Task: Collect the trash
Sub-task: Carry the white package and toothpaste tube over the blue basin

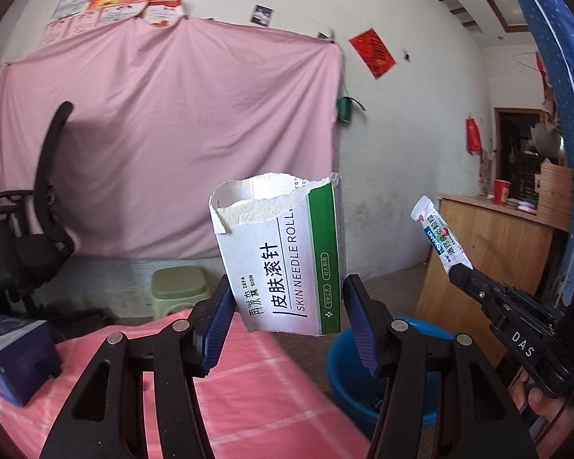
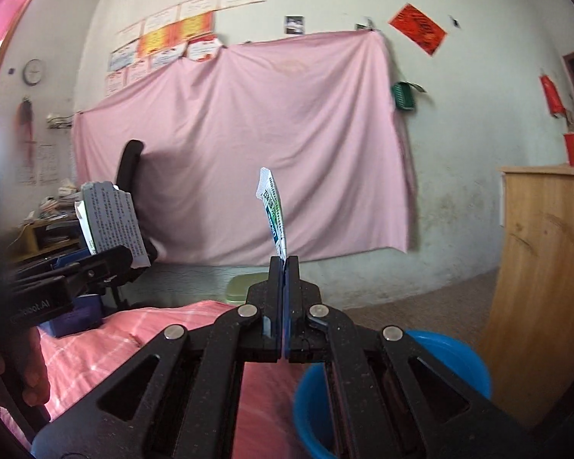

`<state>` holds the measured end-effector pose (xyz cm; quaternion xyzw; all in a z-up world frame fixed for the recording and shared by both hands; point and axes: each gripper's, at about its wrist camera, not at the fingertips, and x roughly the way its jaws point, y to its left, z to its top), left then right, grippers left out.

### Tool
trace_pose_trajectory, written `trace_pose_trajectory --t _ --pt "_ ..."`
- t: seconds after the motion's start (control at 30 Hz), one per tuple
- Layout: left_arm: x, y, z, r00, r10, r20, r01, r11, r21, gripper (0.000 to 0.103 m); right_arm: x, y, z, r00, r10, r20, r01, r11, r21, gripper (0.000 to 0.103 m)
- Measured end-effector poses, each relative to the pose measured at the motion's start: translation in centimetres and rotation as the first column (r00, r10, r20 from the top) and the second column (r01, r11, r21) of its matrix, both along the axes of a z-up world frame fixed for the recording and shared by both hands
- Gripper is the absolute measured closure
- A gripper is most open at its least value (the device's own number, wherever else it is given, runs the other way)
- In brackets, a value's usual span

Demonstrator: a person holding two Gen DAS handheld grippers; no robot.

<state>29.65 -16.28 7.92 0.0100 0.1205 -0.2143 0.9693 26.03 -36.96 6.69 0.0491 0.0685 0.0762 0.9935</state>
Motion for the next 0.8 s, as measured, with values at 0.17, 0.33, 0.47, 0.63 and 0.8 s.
trace_pose_trajectory --t 0.17,0.33,0.47,0.63,0.8 --pt "1.5 -5.1 -1.1 0.994 -0.078 -0.074 0.081 0.996 0.035 0.052 0.2 -3.7 -1.4 0.993 -0.080 -0.088 0.081 0.997 0.013 0.082" --pt "2.9 -9.0 -2.9 0.981 -0.118 -0.153 0.127 0.991 0.052 0.052 1.0 -6.3 -3.3 0.972 -0.114 -0.205 0.126 0.991 0.044 0.082" --pt "4.6 -11.2 -4.4 0.963 -0.131 -0.235 0.151 0.986 0.072 0.051 2.1 -7.9 -5.0 0.950 -0.114 -0.292 0.139 0.988 0.067 0.082" --pt "6.6 -13.0 -6.7 0.920 -0.129 -0.369 0.175 0.980 0.092 0.050 3.3 -8.7 -6.3 0.919 -0.113 -0.379 0.151 0.986 0.071 0.082" --pt "8.6 -13.7 -8.5 0.870 -0.110 -0.481 0.165 0.984 0.074 0.047 4.6 -9.4 -7.6 0.888 -0.105 -0.447 0.154 0.985 0.075 0.081"
